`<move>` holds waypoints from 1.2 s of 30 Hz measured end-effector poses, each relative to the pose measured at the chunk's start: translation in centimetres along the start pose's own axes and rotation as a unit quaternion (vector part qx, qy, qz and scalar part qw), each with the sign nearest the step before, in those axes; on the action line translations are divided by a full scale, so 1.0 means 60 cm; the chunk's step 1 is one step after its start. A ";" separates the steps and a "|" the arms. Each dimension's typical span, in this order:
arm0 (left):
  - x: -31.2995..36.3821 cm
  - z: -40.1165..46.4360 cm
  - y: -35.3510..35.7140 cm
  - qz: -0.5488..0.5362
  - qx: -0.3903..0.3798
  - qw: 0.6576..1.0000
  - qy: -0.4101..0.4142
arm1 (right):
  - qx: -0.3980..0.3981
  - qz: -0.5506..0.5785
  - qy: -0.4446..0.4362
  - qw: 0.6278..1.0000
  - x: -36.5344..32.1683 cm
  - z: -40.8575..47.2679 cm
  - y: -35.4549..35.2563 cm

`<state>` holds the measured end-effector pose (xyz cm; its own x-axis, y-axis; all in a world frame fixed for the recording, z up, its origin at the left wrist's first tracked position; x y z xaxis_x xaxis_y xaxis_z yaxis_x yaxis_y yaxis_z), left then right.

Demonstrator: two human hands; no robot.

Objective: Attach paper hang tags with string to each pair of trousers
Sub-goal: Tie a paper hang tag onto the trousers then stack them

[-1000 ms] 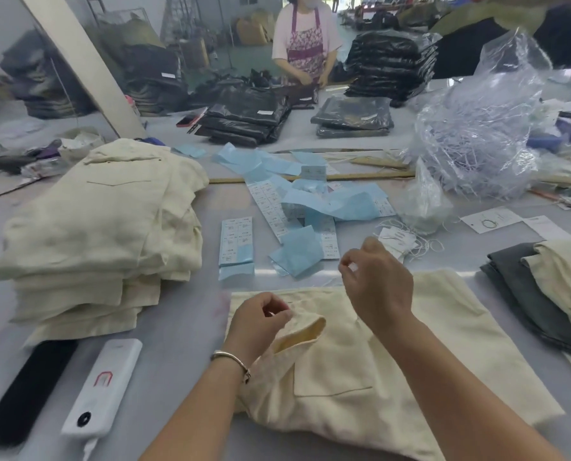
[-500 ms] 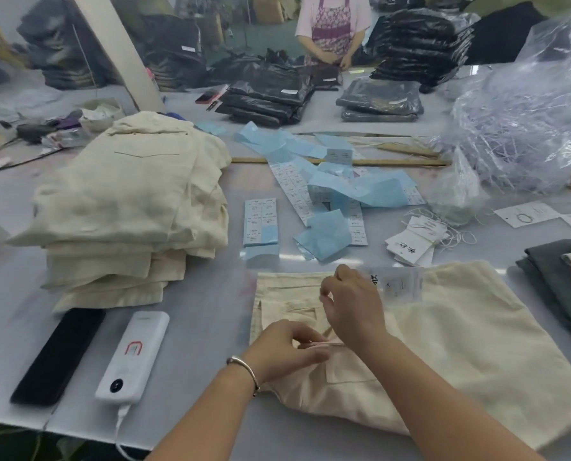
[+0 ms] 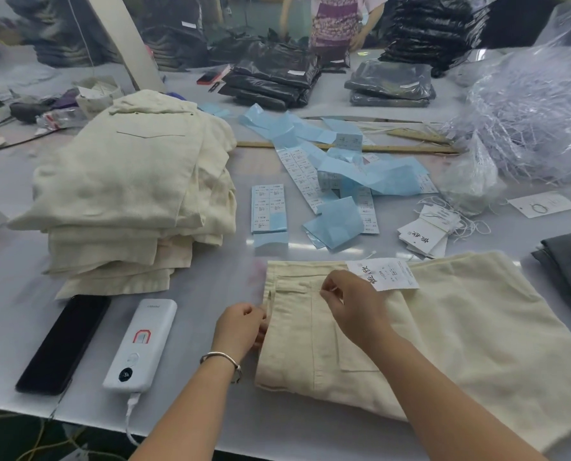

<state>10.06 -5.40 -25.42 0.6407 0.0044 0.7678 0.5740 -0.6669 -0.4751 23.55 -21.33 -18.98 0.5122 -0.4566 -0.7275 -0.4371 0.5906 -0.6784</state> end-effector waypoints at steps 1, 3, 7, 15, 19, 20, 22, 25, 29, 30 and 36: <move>-0.003 0.003 0.000 -0.004 -0.009 1.000 -0.010 | 0.000 0.002 0.002 1.000 0.002 -0.003 0.005; -0.008 0.005 0.002 -0.027 -0.025 0.999 -0.028 | -0.006 0.003 0.011 1.000 0.009 -0.007 0.014; -0.014 -0.003 0.003 -0.002 -0.024 0.999 -0.023 | -0.044 -0.018 0.047 0.998 0.035 -0.020 0.036; 0.079 0.009 0.015 0.189 0.036 0.929 0.317 | -0.035 0.045 0.106 0.993 0.033 0.020 0.060; 0.095 0.030 0.045 0.362 0.021 0.867 0.343 | -0.014 0.098 0.144 0.985 0.026 0.032 0.080; 0.096 0.034 0.047 0.396 0.031 0.853 0.339 | -0.012 0.104 0.150 0.983 0.025 0.032 0.085; 0.100 0.042 0.050 0.436 0.036 0.835 0.333 | -0.010 0.110 0.161 0.981 0.024 0.030 0.094; 0.111 0.049 0.047 0.369 0.005 0.883 0.291 | 0.016 0.104 0.185 0.977 0.026 0.024 0.105; 0.116 0.048 0.053 0.104 -0.105 0.978 0.147 | 0.102 0.129 0.224 0.961 0.018 0.026 0.119; 0.114 0.049 0.053 0.057 -0.124 0.983 0.122 | 0.115 0.142 0.238 0.954 0.017 0.028 0.123; 0.090 0.060 0.042 -0.051 -0.139 0.988 0.050 | 0.151 0.221 0.252 0.930 0.021 0.025 0.126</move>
<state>16.81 -4.35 -24.01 0.5249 0.0186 0.8509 0.4627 -0.8454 -0.2670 22.02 -16.43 -24.85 -0.1131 -0.3340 -0.9358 -0.2566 0.9197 -0.2973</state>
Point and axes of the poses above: each hand's wrist, its own z-axis towards the middle knuckle, its own y-axis out of the palm, x = y × z, the point moved 3 cm from there along z, towards the middle knuckle, and after that the axes turned 7 degrees about z, right-handed, at the moved point
